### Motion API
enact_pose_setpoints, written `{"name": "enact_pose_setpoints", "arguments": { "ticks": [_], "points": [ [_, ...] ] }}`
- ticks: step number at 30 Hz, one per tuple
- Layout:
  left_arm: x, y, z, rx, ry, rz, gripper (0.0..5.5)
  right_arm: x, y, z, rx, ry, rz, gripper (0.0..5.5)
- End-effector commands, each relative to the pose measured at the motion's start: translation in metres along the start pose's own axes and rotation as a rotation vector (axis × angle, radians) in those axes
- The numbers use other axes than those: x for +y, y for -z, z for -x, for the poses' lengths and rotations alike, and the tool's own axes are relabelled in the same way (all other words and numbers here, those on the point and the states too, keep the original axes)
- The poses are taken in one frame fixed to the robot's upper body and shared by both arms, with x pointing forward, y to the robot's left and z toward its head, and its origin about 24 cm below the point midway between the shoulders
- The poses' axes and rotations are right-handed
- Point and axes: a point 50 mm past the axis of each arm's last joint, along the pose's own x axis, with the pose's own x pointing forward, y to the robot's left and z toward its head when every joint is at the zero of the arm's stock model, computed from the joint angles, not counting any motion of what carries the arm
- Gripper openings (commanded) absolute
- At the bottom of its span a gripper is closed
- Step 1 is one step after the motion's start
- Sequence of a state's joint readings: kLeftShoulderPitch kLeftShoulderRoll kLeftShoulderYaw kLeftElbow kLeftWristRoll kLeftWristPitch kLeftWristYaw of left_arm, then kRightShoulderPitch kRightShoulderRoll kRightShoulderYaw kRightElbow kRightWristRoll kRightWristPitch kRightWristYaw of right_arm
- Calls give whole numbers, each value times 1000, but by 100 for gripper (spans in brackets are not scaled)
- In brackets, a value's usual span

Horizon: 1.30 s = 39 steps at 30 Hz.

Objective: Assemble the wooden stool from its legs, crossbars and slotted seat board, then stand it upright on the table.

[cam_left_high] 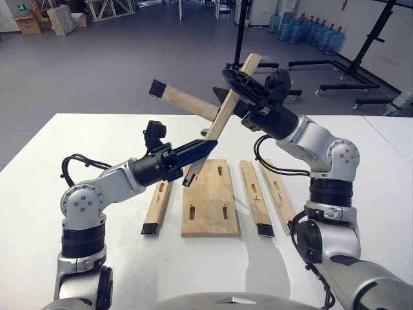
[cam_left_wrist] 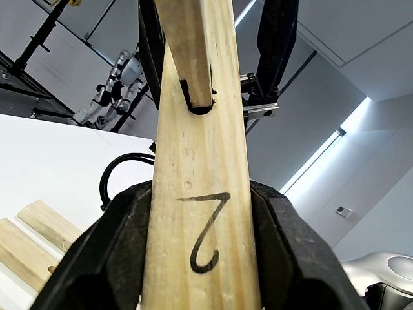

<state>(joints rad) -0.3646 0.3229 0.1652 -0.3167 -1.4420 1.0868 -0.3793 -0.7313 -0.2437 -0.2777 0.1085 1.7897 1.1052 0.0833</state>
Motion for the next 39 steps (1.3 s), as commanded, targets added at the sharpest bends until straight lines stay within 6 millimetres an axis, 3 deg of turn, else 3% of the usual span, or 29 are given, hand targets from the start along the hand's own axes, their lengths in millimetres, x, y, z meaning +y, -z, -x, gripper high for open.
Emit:
{"name": "enact_pose_setpoints", "arguments": {
  "ticks": [1,4,12,16,21,24,29,33,39],
  "points": [
    [-1,1,0,6,-10,-13,204,1,3,0,10,-1,0,282],
    [0,1,0,6,-12,-15,204,0,4,1,10,7,2,227],
    [1,2,1,17,-44,-62,204,-1,0,12,-5,57,78,217],
    [0,1,-2,12,-54,-96,289,-1,-4,17,-12,90,187,207],
    [21,-10,12,-20,-273,-194,365,-3,-11,30,15,169,455,206],
    [33,-7,27,-24,-421,-262,406,-18,-13,36,54,248,698,206],
    [43,5,38,-23,-535,-311,479,-42,-16,42,49,208,965,206],
    [45,9,43,-63,-577,-308,537,-66,-34,38,55,226,918,206],
    [48,16,42,-56,-596,-305,537,-76,-39,36,92,8,908,206]
  ]
}}
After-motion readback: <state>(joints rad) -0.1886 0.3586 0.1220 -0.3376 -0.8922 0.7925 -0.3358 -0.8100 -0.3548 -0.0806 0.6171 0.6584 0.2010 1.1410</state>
